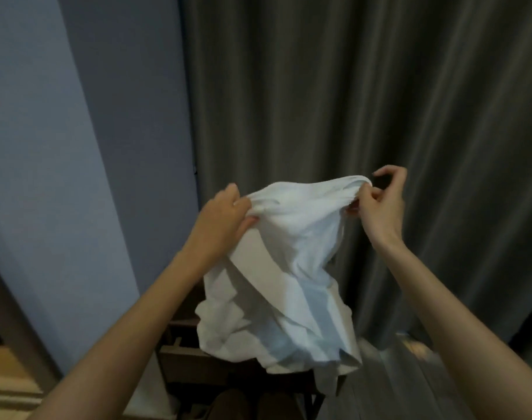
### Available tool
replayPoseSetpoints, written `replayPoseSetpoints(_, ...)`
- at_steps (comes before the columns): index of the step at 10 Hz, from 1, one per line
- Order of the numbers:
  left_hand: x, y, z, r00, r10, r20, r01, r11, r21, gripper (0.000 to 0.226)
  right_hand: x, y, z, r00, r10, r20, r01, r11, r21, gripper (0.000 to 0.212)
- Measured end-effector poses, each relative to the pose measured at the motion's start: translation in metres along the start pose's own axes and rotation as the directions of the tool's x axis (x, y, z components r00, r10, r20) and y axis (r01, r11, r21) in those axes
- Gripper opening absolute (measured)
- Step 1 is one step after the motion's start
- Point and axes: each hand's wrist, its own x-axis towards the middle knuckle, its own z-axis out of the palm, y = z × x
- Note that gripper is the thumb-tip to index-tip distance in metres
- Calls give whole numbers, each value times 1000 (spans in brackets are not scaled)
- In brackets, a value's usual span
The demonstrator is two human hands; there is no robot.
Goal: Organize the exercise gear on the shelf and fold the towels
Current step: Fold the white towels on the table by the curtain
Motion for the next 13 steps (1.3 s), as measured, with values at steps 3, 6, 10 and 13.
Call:
replayPoseSetpoints(3, 96, -11, -98, 930, 216, -298, -142, 957, 252, 15, 41, -47, 2, 992, -46, 115, 69, 975, -210, 36)
replayPoseSetpoints(6, 48, -9, -102, 954, 277, -114, -274, 961, 42, 31, 24, -27, 17, 778, 117, 617, 79, 956, -281, 54)
replayPoseSetpoints(10, 8, -77, -47, 986, 73, 147, -76, 997, 16, 37, 36, -23, 32, 976, 151, 154, -126, 979, -162, 11)
replayPoseSetpoints(13, 17, -89, -62, 962, 126, 244, -108, 990, -85, 54, 47, -30, 16, 995, -80, 55, 89, 978, -187, 15)
